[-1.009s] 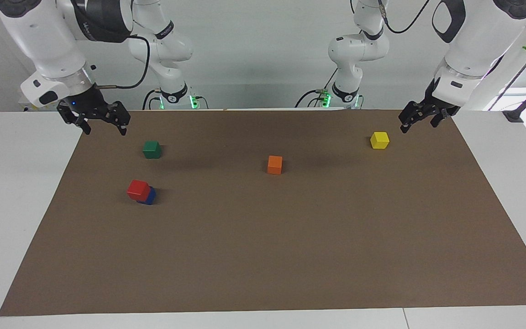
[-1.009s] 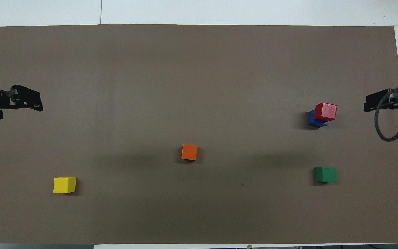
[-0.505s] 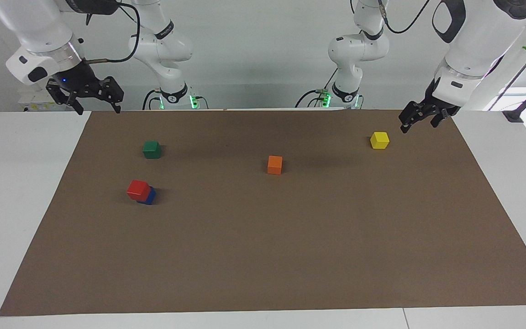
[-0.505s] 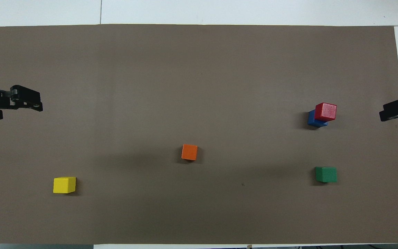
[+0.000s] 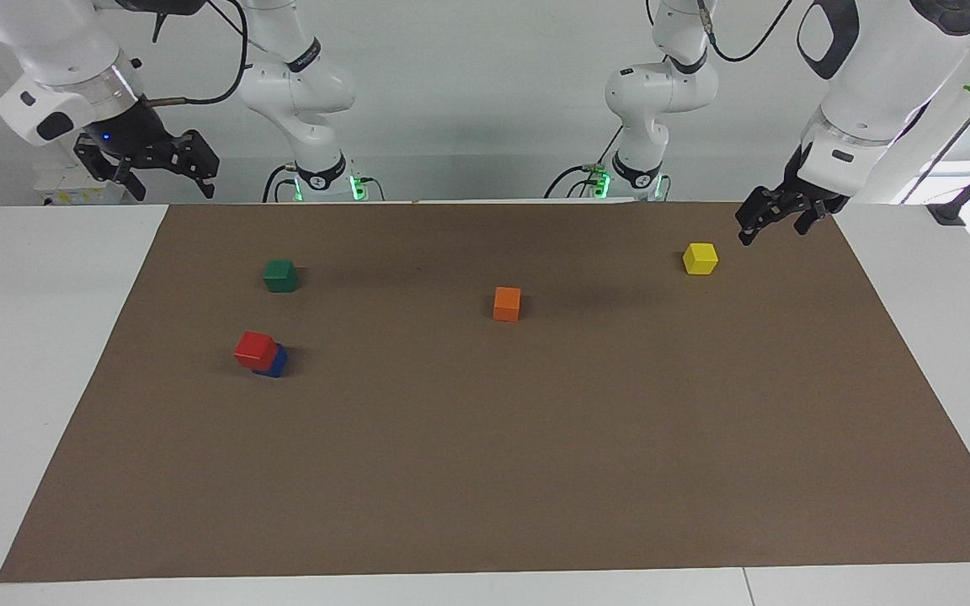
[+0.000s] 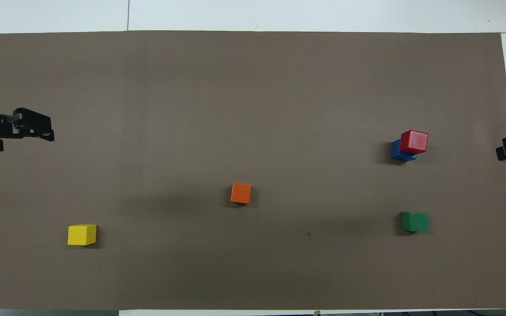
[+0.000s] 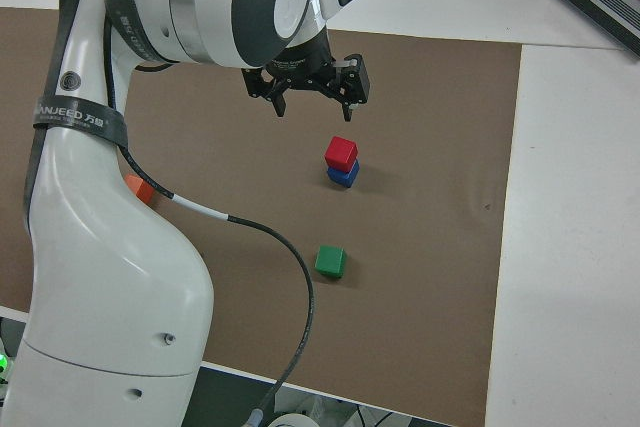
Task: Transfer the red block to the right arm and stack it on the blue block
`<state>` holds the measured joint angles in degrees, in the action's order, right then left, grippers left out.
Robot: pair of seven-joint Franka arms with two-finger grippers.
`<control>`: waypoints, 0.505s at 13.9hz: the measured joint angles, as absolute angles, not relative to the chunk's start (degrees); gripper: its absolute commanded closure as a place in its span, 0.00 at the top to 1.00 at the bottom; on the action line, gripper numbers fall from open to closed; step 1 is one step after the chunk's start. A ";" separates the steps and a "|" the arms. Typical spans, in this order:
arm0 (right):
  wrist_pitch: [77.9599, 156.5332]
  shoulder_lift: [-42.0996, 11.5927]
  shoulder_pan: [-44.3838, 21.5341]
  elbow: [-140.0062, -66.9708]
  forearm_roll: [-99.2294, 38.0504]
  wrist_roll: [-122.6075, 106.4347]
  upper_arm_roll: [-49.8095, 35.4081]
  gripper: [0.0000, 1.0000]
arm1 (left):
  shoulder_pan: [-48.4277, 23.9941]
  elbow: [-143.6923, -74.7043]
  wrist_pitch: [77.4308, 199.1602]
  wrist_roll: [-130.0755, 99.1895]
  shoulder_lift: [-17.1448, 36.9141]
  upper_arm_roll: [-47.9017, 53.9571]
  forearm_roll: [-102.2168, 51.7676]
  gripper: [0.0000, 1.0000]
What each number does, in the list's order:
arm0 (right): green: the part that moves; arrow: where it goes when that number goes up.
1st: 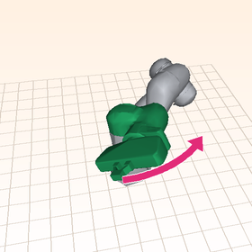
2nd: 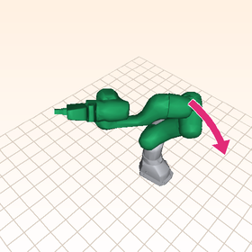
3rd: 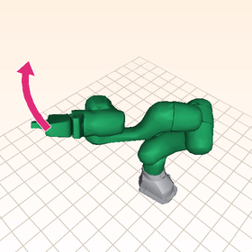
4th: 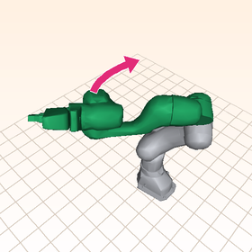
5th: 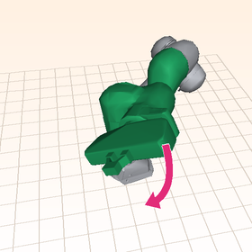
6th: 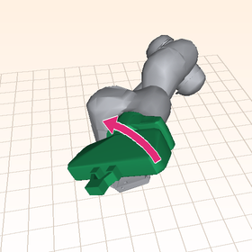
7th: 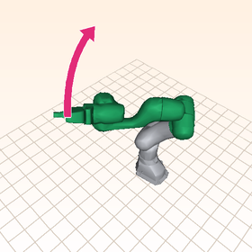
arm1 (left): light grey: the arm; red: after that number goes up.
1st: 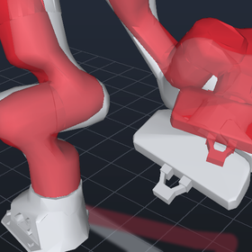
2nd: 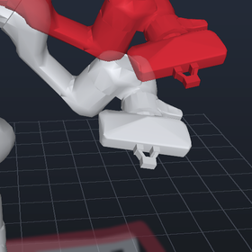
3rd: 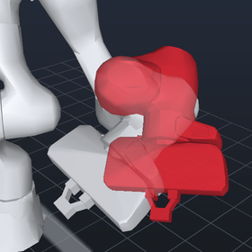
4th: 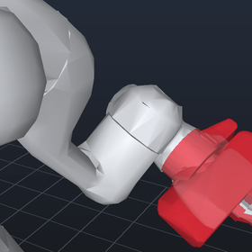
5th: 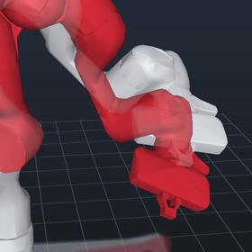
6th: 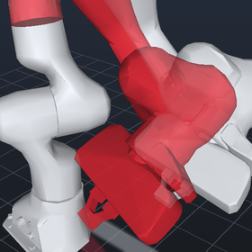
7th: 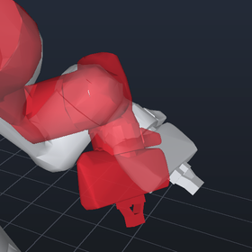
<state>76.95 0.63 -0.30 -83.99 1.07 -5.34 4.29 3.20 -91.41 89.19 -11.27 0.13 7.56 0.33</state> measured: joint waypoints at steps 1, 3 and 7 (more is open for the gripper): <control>76.96 1.04 -1.37 -84.00 1.08 -5.34 5.36 1.00 | 3.20 -91.41 89.18 -11.27 0.13 7.56 0.33 1.00; 77.35 2.32 -2.73 -84.88 1.08 -5.34 6.94 1.00 | 3.20 -91.41 89.18 -11.27 0.13 7.56 0.33 1.00; 78.57 3.29 -2.93 -86.24 1.08 -5.34 7.78 1.00 | 3.20 -91.41 89.18 -11.27 0.13 7.56 0.33 1.00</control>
<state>78.57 3.29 -2.93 -86.24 1.08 -5.34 7.78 3.20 -91.41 89.18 -11.27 0.13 7.56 0.33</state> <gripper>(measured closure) 0.000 0.000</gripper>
